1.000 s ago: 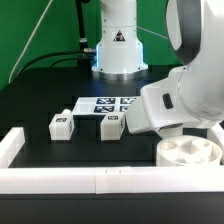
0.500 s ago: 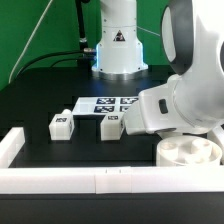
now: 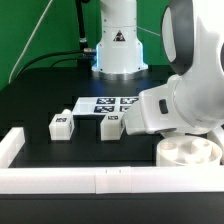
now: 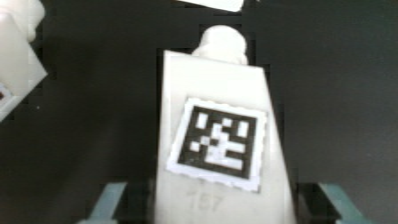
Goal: Assemble stool
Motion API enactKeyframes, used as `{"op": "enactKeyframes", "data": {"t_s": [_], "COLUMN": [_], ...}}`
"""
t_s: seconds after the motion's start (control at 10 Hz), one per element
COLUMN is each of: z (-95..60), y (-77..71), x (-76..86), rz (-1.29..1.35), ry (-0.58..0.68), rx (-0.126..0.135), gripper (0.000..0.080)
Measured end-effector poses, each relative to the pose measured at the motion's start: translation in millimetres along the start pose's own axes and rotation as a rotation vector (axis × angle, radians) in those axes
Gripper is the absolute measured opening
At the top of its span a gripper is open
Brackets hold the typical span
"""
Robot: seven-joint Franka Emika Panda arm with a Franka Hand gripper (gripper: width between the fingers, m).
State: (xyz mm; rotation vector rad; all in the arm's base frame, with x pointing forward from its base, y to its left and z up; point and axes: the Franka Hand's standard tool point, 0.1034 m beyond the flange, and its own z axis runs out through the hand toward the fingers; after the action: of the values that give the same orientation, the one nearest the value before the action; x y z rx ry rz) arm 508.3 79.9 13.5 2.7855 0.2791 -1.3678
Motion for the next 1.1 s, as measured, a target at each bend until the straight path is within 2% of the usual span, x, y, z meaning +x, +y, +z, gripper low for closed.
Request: {"op": "enactKeyframes", "data": {"t_s": [0.7,0.8,1.0,1.1], "z": [-0.6,-11.4,-58.1,-73.8], "y": [-0.1,-0.8,5.1,7.8], "x": [0.1,-1.9,-29.5,-40.5], "rz": [0.0,-0.012,-0.061,-0.061], "ry": [0.001,0.01,0.013,0.007], "rx": [0.0,0.001,0.017,0.02], "gripper": [0.0324,0.0324,0.0324,0.0324]}}
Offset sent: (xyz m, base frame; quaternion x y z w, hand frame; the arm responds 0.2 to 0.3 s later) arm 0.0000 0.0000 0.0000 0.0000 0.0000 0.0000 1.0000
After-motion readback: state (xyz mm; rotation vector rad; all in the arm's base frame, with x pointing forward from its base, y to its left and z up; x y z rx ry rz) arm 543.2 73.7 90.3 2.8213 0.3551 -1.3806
